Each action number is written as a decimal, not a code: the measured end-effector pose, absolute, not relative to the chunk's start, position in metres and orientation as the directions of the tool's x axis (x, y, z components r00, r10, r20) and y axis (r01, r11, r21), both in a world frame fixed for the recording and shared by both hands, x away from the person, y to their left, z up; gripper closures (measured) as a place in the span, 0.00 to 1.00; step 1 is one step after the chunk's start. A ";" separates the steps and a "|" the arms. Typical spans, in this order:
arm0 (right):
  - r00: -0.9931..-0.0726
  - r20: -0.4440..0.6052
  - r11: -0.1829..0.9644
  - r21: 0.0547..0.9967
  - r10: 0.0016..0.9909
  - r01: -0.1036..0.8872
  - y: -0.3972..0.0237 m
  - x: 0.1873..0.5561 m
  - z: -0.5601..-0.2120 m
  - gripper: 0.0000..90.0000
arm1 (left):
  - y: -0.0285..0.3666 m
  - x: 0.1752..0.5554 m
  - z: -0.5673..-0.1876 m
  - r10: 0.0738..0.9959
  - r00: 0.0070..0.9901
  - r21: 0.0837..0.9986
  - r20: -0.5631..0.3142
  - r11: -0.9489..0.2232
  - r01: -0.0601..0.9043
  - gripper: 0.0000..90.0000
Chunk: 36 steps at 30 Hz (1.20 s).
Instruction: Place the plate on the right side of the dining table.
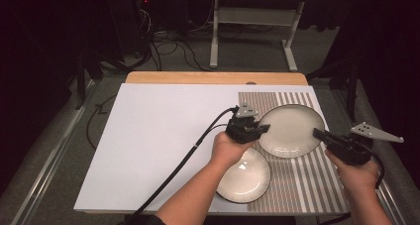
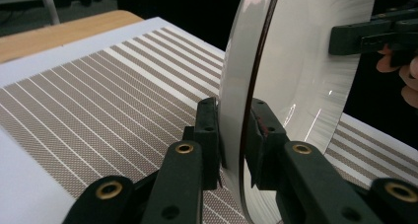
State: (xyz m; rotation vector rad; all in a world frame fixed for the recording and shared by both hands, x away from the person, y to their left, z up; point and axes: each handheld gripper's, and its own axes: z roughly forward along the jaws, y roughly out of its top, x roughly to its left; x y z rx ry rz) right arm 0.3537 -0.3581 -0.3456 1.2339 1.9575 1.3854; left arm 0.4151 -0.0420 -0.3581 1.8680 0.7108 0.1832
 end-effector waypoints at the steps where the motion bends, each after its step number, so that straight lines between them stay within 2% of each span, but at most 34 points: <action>1: -0.504 0.135 0.100 0.906 0.853 0.411 -0.358 0.354 -0.346 0.96 | -0.042 0.415 -0.358 0.552 0.810 0.890 -0.200 -0.244 0.386 0.86; 14: -0.468 0.170 0.088 0.873 0.867 0.481 -0.370 0.362 -0.371 0.96 | -0.060 0.429 -0.383 0.577 0.777 0.827 -0.252 -0.289 0.482 0.83; 36: -0.461 0.188 0.085 0.856 0.867 0.509 -0.371 0.358 -0.386 0.97 | -0.066 0.427 -0.393 0.601 0.766 0.790 -0.229 -0.346 0.507 0.81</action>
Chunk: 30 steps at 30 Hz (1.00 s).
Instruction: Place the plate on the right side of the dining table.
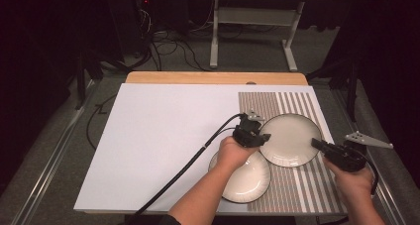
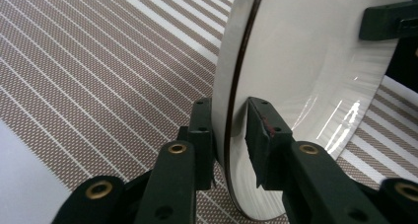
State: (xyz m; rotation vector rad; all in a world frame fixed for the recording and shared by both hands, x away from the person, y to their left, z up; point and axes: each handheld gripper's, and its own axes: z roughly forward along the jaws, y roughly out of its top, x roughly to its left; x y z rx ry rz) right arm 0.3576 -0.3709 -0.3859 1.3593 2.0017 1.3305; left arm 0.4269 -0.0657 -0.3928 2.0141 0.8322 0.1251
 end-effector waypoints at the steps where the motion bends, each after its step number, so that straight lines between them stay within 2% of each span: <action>1: -0.460 0.188 0.085 0.857 0.868 0.509 -0.370 0.358 -0.386 0.97 | -0.066 0.427 -0.393 0.605 0.764 0.789 -0.224 -0.348 0.507 0.80; 3: -0.458 0.185 0.085 0.857 0.869 0.509 -0.369 0.360 -0.385 0.97 | -0.065 0.427 -0.393 0.623 0.755 0.792 -0.206 -0.347 0.503 0.77; 7: -0.460 0.180 0.091 0.857 0.869 0.507 -0.368 0.362 -0.385 0.97 | -0.050 0.424 -0.382 0.640 0.741 0.839 -0.200 -0.279 0.468 0.63; 8: -0.456 0.181 0.091 0.854 0.872 0.512 -0.367 0.363 -0.385 0.96 | -0.038 0.421 -0.377 0.647 0.742 0.859 -0.177 -0.266 0.437 0.57; 11: -0.454 0.184 0.087 0.853 0.872 0.514 -0.367 0.364 -0.385 0.96 | -0.023 0.417 -0.374 0.661 0.735 0.878 -0.150 -0.252 0.407 0.53; 12: -0.450 0.180 0.091 0.851 0.874 0.517 -0.366 0.366 -0.385 0.96 | -0.010 0.414 -0.373 0.674 0.723 0.886 -0.149 -0.234 0.401 0.47; 15: -0.443 0.182 0.087 0.848 0.878 0.522 -0.365 0.368 -0.385 0.96 | 0.006 0.409 -0.371 0.669 0.726 0.895 -0.161 -0.211 0.393 0.49; 17: -0.440 0.185 0.086 0.846 0.878 0.527 -0.365 0.368 -0.385 0.96 | 0.021 0.402 -0.371 0.676 0.720 0.899 -0.155 -0.205 0.386 0.45; 18: -0.435 0.188 0.084 0.841 0.881 0.535 -0.364 0.369 -0.384 0.96 | 0.031 0.398 -0.371 0.677 0.720 0.897 -0.153 -0.210 0.389 0.40; 20: -0.432 0.188 0.084 0.840 0.882 0.536 -0.364 0.370 -0.385 0.96 | 0.047 0.391 -0.372 0.691 0.708 0.897 -0.147 -0.208 0.389 0.39; 22: -0.425 0.191 0.082 0.834 0.885 0.545 -0.364 0.373 -0.386 0.95 | 0.064 0.383 -0.373 0.713 0.687 0.903 -0.137 -0.196 0.383 0.30; 24: -0.422 0.190 0.081 0.833 0.886 0.547 -0.364 0.374 -0.386 0.95 | 0.080 0.377 -0.373 0.727 0.672 0.904 -0.139 -0.184 0.386 0.29; 26: -0.411 0.191 0.081 0.826 0.891 0.558 -0.365 0.377 -0.387 0.94 | 0.095 0.370 -0.373 0.744 0.655 0.907 -0.130 -0.177 0.381 0.21; 30: -0.400 0.192 0.077 0.820 0.896 0.567 -0.364 0.379 -0.388 0.94 | 0.120 0.358 -0.374 0.771 0.625 0.921 -0.117 -0.152 0.359 0.16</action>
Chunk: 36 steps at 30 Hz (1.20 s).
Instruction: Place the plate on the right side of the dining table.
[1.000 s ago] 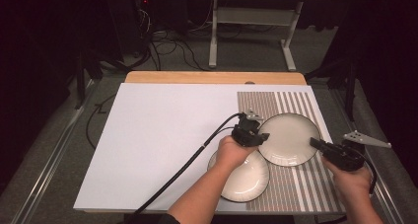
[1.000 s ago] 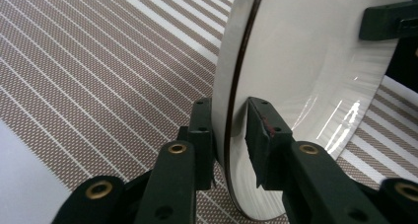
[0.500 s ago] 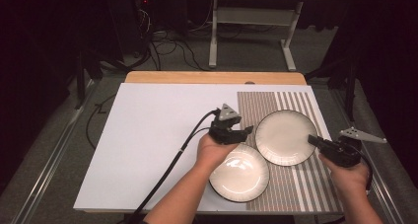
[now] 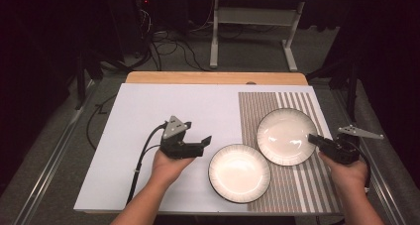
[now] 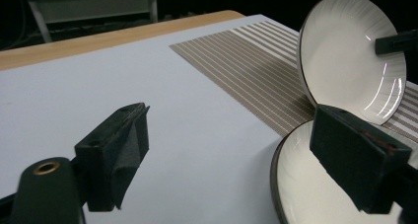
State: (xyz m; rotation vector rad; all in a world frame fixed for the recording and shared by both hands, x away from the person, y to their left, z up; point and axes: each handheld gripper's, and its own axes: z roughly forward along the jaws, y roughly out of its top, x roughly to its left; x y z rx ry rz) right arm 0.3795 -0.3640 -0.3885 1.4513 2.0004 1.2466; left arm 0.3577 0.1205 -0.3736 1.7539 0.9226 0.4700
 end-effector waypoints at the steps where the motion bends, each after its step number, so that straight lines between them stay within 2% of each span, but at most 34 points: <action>1: -0.400 0.192 0.077 0.820 0.896 0.567 -0.364 0.379 -0.388 0.94 | 0.125 0.355 -0.374 0.773 0.623 0.922 -0.119 -0.147 0.358 0.16; 4: -0.392 0.193 0.077 0.813 0.900 0.577 -0.364 0.382 -0.390 0.93 | 0.142 0.346 -0.374 0.790 0.605 0.927 -0.105 -0.143 0.347 0.10; 6: -0.382 0.193 0.075 0.807 0.904 0.585 -0.364 0.384 -0.392 0.92 | 0.152 0.340 -0.374 0.798 0.594 0.931 -0.102 -0.135 0.340 0.02; 8: -0.374 0.193 0.074 0.802 0.907 0.593 -0.365 0.385 -0.393 0.91 | 0.161 0.334 -0.374 0.804 0.586 0.931 -0.107 -0.126 0.343 0.00; 26: -0.340 0.207 0.060 0.773 0.917 0.632 -0.368 0.395 -0.400 0.89 | 0.208 0.314 -0.385 0.837 0.533 0.946 -0.123 -0.063 0.317 0.00; 36: -0.300 0.231 0.030 0.745 0.926 0.667 -0.370 0.401 -0.407 0.87 | 0.210 0.315 -0.387 0.837 0.531 0.945 -0.134 -0.054 0.324 0.00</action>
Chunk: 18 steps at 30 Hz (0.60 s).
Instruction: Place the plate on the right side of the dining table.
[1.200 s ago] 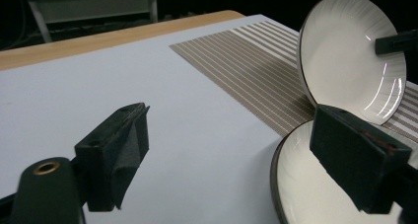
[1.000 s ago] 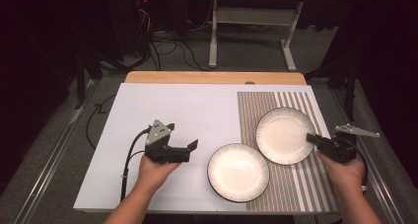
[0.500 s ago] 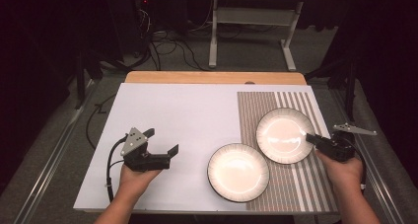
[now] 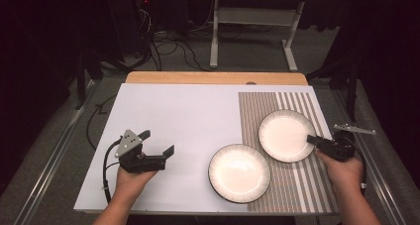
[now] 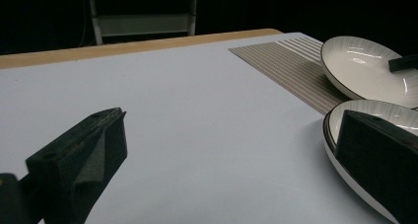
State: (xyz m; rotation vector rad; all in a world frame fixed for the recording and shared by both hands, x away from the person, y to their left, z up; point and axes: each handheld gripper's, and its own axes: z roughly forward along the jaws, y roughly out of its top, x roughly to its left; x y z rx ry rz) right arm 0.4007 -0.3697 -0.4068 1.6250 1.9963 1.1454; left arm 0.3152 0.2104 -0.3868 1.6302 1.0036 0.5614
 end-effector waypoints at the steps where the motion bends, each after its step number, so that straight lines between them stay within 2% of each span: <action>1: -0.296 0.230 0.030 0.742 0.927 0.670 -0.370 0.401 -0.407 0.86 | 0.210 0.315 -0.386 0.835 0.533 0.944 -0.136 -0.054 0.325 0.00; 8: -0.249 0.192 0.037 0.718 0.949 0.695 -0.371 0.404 -0.412 0.85 | 0.210 0.317 -0.387 0.840 0.529 0.942 -0.122 -0.069 0.327 0.00; 14: -0.250 0.191 0.032 0.731 0.949 0.682 -0.371 0.403 -0.414 0.84 | 0.212 0.317 -0.387 0.844 0.525 0.941 -0.113 -0.078 0.328 0.00; 15: -0.255 0.185 0.037 0.739 0.949 0.673 -0.372 0.403 -0.414 0.81 | 0.212 0.317 -0.387 0.844 0.525 0.941 -0.112 -0.079 0.328 0.00; 16: -0.252 0.193 0.024 0.747 0.948 0.664 -0.372 0.401 -0.413 0.72 | 0.213 0.316 -0.387 0.844 0.525 0.941 -0.109 -0.083 0.328 0.00; 18: -0.259 0.192 0.026 0.755 0.947 0.655 -0.373 0.401 -0.413 0.68 | 0.213 0.316 -0.387 0.843 0.525 0.940 -0.114 -0.079 0.331 0.00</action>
